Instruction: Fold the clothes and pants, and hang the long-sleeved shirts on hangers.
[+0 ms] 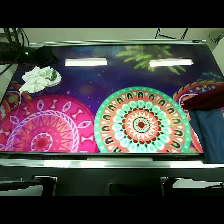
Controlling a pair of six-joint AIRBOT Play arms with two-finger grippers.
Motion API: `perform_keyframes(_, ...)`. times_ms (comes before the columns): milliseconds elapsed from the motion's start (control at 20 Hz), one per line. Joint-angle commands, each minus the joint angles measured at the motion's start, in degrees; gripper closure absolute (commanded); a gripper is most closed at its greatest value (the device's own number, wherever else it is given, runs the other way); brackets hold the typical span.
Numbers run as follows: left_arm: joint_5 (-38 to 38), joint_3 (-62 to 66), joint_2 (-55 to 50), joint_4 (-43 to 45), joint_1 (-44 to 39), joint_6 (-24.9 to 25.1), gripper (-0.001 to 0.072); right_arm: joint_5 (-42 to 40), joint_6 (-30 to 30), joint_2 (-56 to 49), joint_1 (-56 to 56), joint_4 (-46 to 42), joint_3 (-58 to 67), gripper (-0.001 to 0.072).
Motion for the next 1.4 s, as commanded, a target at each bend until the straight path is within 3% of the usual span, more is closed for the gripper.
perform_keyframes(0, 0.1, 0.0, 0.0, 0.0, 0.0, 0.0, 0.0684, 1.4, 2.4, 0.4, -4.4, -2.3, 0.0, 0.0673)
perform_keyframes(100, 0.1, 0.0, 0.0, 0.0, 0.0, 0.1, 0.0684, 3.6, 3.1, 1.1, -6.0, -6.0, 0.0, 0.0673)
perform_keyframes(250, 0.1, 0.0, 0.0, 0.0, 0.0, 1.3, 0.0684, 11.4, 2.4, 1.7, -6.5, -18.5, -0.2, 0.0672)
perform_keyframes(400, 0.0, 0.0, 0.0, 0.0, 0.0, 1.3, 0.0684, 14.4, 2.4, 3.6, -6.5, -27.2, -7.9, 0.0672)
perform_keyframes(700, 0.0, 0.0, 0.0, -1.2, 0.0, 1.3, 0.0684, 2.6, 1.7, 12.1, -6.6, -39.7, -37.9, 0.067)
perform_keyframes(950, 0.0, 0.0, 0.0, -3.9, 0.0, 1.3, 0.0684, -2.9, 0.4, 12.3, -6.6, -44.2, -49.9, 0.0665)
perform_keyframes(1000, 0.0, 0.0, 0.0, -4.2, 0.0, 1.3, 0.0684, -3.4, 0.4, 12.4, -6.6, -45.7, -49.8, 0.056)
perform_keyframes(1050, 0.0, 0.0, 0.0, -4.2, -0.1, 1.2, 0.0684, -4.0, -0.3, 12.5, -6.5, -45.8, -49.1, 0.0246)
perform_keyframes(1100, 0.0, 0.0, 0.0, -4.5, 0.0, 1.2, 0.0684, -3.9, -2.9, 12.8, -6.5, -45.1, -47.6, 0.0005)
perform_keyframes(1250, 0.9, 1.2, 0.0, -7.6, 0.0, 1.3, 0.0684, -5.3, -6.3, 12.8, -5.6, -40.5, -35.0, 0.0)
perform_keyframes(1350, 6.2, 3.5, 0.0, -7.1, 0.0, 1.3, 0.0685, -13.7, -7.8, 12.8, -1.5, -35.3, -22.1, 0.0001)
